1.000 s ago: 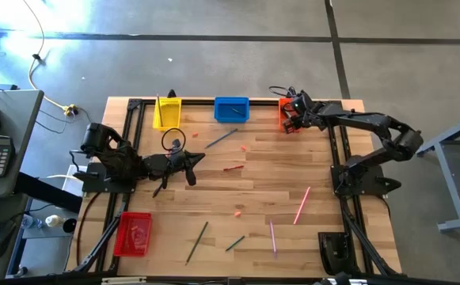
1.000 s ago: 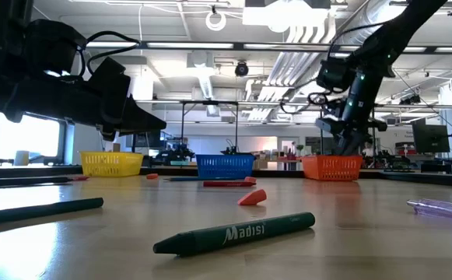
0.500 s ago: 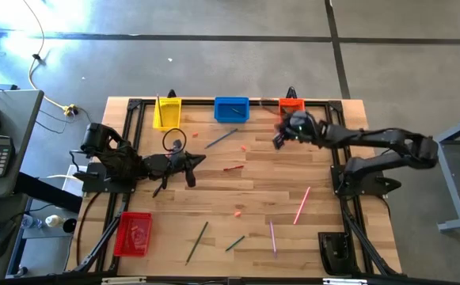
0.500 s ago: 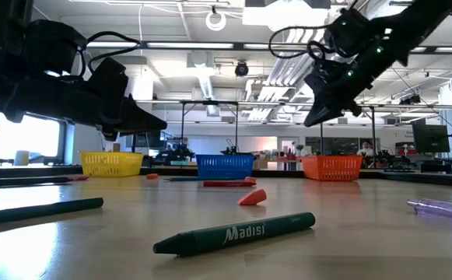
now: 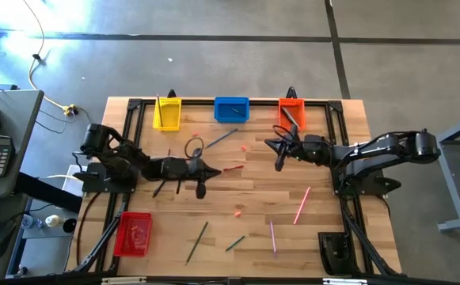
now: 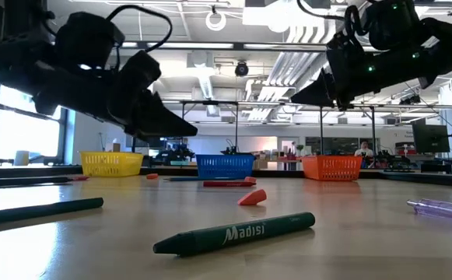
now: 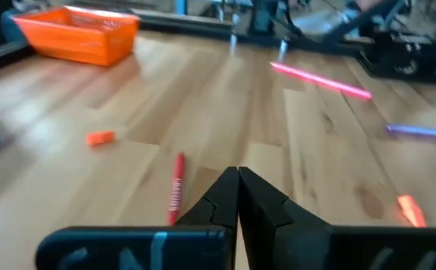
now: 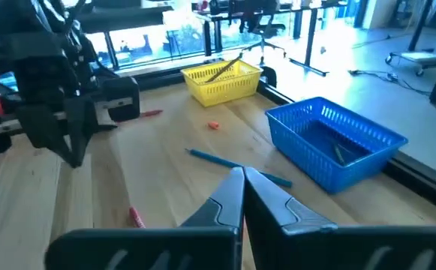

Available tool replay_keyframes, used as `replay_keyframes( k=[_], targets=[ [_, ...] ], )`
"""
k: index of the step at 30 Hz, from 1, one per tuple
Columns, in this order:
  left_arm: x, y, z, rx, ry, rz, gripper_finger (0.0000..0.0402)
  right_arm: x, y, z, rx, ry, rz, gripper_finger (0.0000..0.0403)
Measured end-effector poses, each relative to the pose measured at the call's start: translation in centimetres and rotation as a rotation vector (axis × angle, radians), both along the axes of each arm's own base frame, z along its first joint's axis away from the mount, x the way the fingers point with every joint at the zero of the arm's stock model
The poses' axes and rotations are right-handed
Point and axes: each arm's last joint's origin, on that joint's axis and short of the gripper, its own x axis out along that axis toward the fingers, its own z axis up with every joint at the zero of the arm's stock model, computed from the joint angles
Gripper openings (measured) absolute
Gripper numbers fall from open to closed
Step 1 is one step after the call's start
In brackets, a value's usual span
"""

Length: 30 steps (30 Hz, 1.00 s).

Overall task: Sort crayons/erasers/pens/pencils in bins
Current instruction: Put the green colored pencil into the yellow bin

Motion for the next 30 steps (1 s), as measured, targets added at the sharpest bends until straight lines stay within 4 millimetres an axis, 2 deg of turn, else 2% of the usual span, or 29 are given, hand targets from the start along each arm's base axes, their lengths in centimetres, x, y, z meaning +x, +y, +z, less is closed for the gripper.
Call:
replay_keyframes(
  k=[5, 10, 14, 18, 23, 30],
  targets=[
    [0.9, -0.3, 0.9, -0.035, 0.03, -0.016, 0.0, 0.0, 0.1, -0.1, -0.036, 0.023, 0.013, 0.0],
    [0.0, -0.4, 2.5, -0.088, 0.148, 0.004, 0.0, 0.0, 0.2, -0.1, -0.049, 0.027, 0.05, 0.0],
    [-1.4, -1.2, 4.3, -0.182, 0.284, 0.009, 0.0, 0.1, 0.3, -0.1, -0.046, 0.028, 0.084, 0.0],
    [-3.0, -2.8, 5.5, -0.323, 0.441, 0.035, 0.0, 0.1, 0.3, -0.1, -0.06, 0.034, 0.098, 0.0],
    [-4.3, -5.9, 6.0, -0.418, 0.67, 0.003, 0.0004, 0.1, 0.3, -0.1, -0.068, 0.036, 0.101, 0.0],
    [-4.9, -8.6, 6.5, -0.459, 0.748, 0.072, 0.0009, 0.1, 0.3, -0.1, -0.067, 0.037, 0.102, 0.0]
  ],
)
